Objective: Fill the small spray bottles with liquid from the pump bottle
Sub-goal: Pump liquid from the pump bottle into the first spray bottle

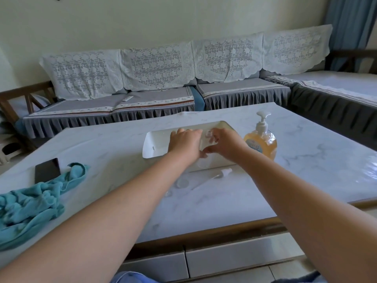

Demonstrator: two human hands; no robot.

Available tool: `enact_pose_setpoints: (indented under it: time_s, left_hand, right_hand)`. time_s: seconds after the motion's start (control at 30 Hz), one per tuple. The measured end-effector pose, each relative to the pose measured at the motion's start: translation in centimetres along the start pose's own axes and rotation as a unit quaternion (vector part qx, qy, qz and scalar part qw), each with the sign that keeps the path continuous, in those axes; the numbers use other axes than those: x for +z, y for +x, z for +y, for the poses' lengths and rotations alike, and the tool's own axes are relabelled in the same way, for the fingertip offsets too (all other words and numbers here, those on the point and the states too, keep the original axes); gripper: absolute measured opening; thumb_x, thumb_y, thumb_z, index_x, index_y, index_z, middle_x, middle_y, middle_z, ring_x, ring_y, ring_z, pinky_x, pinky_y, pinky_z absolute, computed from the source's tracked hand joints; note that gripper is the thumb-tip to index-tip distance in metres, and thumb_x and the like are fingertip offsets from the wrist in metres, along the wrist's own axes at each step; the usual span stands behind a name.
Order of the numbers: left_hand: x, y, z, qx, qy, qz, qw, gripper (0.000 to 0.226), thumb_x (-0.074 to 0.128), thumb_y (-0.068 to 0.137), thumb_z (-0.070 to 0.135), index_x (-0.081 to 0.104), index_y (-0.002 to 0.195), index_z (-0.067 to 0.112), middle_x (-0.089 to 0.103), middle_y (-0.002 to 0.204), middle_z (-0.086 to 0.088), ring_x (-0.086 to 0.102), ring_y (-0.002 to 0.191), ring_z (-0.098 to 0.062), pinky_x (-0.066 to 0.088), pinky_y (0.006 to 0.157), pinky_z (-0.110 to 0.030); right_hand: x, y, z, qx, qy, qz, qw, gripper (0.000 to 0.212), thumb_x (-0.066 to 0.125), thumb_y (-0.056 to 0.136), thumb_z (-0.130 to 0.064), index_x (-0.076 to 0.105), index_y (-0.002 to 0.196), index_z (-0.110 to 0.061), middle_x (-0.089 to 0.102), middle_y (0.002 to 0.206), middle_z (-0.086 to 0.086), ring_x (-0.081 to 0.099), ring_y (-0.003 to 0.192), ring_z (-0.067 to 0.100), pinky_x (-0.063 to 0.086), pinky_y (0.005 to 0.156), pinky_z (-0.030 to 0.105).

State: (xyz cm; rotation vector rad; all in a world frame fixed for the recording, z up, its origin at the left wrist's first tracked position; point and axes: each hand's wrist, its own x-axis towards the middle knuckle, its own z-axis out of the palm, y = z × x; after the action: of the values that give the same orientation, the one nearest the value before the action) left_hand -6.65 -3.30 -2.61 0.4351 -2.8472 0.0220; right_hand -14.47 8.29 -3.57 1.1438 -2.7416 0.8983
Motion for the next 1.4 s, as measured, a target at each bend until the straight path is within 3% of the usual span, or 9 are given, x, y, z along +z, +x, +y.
enact_pose_setpoints:
  time_s: [0.2,0.3,0.43,0.53,0.7,0.9,1.03,1.13,1.4]
  left_hand:
    - [-0.1,0.3,5.1,0.016,-0.212,0.058,0.976,0.058,0.072,0.082,0.029,0.044,0.132,0.022,0.064,0.114,-0.005,0.06,0.103,-0.028,0.048,0.08,-0.036]
    - [0.6,0.9,7.1,0.006,-0.264,0.089,0.96,0.052,0.067,0.085,0.021,0.044,0.132,0.021,0.065,0.114,-0.007,0.061,0.102,-0.029,0.048,0.079,-0.036]
    - [1.6,2.1,9.2,-0.021,-0.316,0.076,0.945,0.054,0.068,0.084,0.017,0.039,0.129,0.016,0.061,0.108,-0.002,0.06,0.103,-0.026,0.046,0.082,-0.034]
    - [2.7,2.7,9.7,-0.033,-0.347,0.064,0.935,0.045,0.071,0.082,0.02,0.044,0.119,0.019,0.055,0.094,0.008,0.06,0.097,-0.022,0.048,0.084,-0.034]
    - [4.5,3.6,9.9,-0.014,-0.383,0.078,0.92,0.044,0.071,0.083,0.024,0.051,0.122,0.029,0.058,0.094,0.005,0.06,0.09,-0.021,0.049,0.086,-0.041]
    - [5.0,4.8,10.6,0.003,-0.391,0.074,0.918,0.054,0.067,0.087,0.028,0.044,0.134,0.041,0.058,0.104,0.0,0.057,0.094,-0.018,0.049,0.088,-0.041]
    - [5.2,5.0,10.8,-0.006,-0.395,0.086,0.915,0.056,0.068,0.087,0.028,0.043,0.136,0.039,0.058,0.107,0.005,0.057,0.096,-0.015,0.048,0.09,-0.041]
    - [5.4,5.3,10.6,-0.024,-0.413,0.097,0.905,0.054,0.072,0.083,0.03,0.048,0.131,0.033,0.06,0.103,0.008,0.059,0.093,-0.018,0.049,0.089,-0.043]
    - [5.2,5.3,9.7,-0.011,-0.431,0.115,0.895,0.047,0.074,0.081,0.031,0.056,0.125,0.033,0.062,0.099,0.008,0.06,0.091,-0.017,0.05,0.088,-0.044]
  right_hand:
    - [-2.9,-1.4,1.3,0.046,0.112,0.066,0.99,0.025,0.07,0.083,-0.017,0.062,0.104,-0.008,0.071,0.097,0.006,0.066,0.091,0.026,0.052,0.079,0.036]
    - [-3.5,-2.0,3.1,0.061,0.192,0.102,0.974,0.04,0.076,0.079,-0.02,0.061,0.116,-0.015,0.069,0.095,0.0,0.066,0.089,0.019,0.05,0.078,0.031]
    - [-4.4,-2.2,5.4,0.002,0.201,0.279,0.939,0.029,0.067,0.088,-0.012,0.067,0.115,-0.021,0.067,0.102,-0.001,0.063,0.089,0.012,0.051,0.085,0.029]
    - [-5.0,-2.1,7.2,-0.017,0.127,0.379,0.917,0.038,0.051,0.092,0.003,0.069,0.116,-0.02,0.061,0.115,0.001,0.057,0.105,0.024,0.047,0.093,0.035]
    - [-5.0,-0.6,10.3,0.041,0.093,0.275,0.956,0.047,0.037,0.097,0.004,0.061,0.131,-0.016,0.054,0.14,0.001,0.049,0.127,0.021,0.032,0.094,0.016]
    - [-5.5,0.1,11.0,0.027,0.162,0.288,0.943,0.034,0.046,0.099,-0.002,0.068,0.122,-0.015,0.057,0.115,0.0,0.054,0.093,0.004,0.032,0.075,-0.005]
    - [-5.5,0.3,10.6,0.028,0.191,0.299,0.934,0.024,0.057,0.097,-0.009,0.071,0.117,-0.013,0.048,0.097,-0.007,0.053,0.079,-0.012,0.034,0.072,-0.005]
    - [-5.4,0.5,10.5,0.038,0.194,0.3,0.933,0.023,0.062,0.095,-0.011,0.071,0.116,-0.011,0.043,0.093,-0.014,0.058,0.088,0.005,0.038,0.076,-0.003]
    - [-4.4,0.2,10.2,0.03,0.157,0.33,0.93,0.026,0.057,0.097,-0.016,0.071,0.119,-0.012,0.064,0.12,-0.004,0.06,0.105,0.011,0.046,0.094,0.024]
